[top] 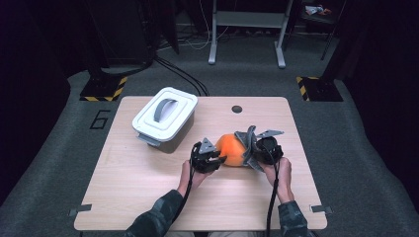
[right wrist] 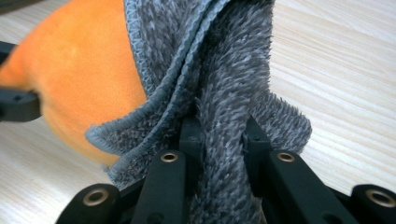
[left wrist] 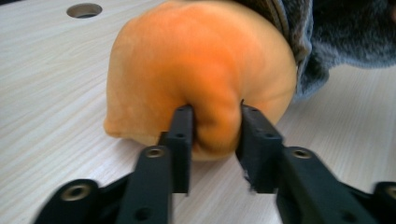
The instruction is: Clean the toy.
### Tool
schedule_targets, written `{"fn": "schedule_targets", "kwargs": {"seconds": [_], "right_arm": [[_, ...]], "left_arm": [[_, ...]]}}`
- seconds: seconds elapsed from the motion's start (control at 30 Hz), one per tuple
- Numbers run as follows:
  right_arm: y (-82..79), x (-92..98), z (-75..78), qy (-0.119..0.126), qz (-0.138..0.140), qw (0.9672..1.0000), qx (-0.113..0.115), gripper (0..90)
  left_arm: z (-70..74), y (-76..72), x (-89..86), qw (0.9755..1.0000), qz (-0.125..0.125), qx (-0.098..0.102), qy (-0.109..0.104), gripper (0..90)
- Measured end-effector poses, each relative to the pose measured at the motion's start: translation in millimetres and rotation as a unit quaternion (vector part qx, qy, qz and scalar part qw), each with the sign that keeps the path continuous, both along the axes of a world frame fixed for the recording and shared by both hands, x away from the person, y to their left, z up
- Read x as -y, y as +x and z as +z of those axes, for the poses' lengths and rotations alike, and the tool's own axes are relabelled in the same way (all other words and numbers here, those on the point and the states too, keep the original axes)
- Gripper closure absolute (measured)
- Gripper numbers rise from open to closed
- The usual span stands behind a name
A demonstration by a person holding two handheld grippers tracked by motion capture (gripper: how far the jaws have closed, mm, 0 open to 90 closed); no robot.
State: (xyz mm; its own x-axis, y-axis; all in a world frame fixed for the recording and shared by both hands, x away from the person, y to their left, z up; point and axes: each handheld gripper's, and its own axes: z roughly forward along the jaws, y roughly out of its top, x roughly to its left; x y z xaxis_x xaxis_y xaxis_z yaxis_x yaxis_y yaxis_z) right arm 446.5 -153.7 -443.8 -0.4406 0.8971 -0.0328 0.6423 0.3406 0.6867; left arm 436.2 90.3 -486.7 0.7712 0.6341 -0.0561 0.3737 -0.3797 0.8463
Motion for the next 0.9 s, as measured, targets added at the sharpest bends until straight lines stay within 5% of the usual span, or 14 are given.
{"fn": "schedule_targets", "kwargs": {"seconds": [0.17, 0.33, 0.43, 0.47, 0.6, 0.8, 0.9], "right_arm": [[4.5, 4.6, -0.3, 0.000, 0.001, 1.0000, -0.002, 75.4], [4.9, 4.5, -0.5, 0.000, -0.001, 1.0000, 0.000, 75.4], [4.5, 3.4, -0.1, -0.002, -0.003, 1.0000, -0.003, 75.4], [5.1, 2.7, -0.8, -0.007, -0.002, 1.0000, 0.003, 75.5], [3.9, 3.2, -2.2, -0.005, -0.004, 1.0000, 0.007, 75.5], [-6.4, 5.0, 11.4, 0.002, -0.006, 0.9997, 0.023, 75.7], [-17.7, -4.2, 24.9, 0.009, 0.011, 0.9991, 0.041, 75.8]], "left_arm": [[-10.3, -0.4, -2.3, 0.9999, 0.015, 0.005, 0.005, 47.4], [-6.5, -1.8, 6.2, 0.9992, 0.017, 0.033, 0.012, 43.4], [-6.1, -1.7, 14.0, 0.9986, 0.015, 0.043, 0.027, 49.0], [-7.2, -0.9, 16.1, 0.9987, 0.014, 0.040, 0.028, 61.3], [-8.6, 1.1, 16.9, 0.9991, 0.012, 0.036, 0.021, 75.5], [-3.2, 1.7, 12.3, 0.9999, 0.003, 0.014, 0.006, 80.5], [3.9, 0.2, 11.6, 0.9998, -0.002, -0.009, -0.019, 80.7]]}}
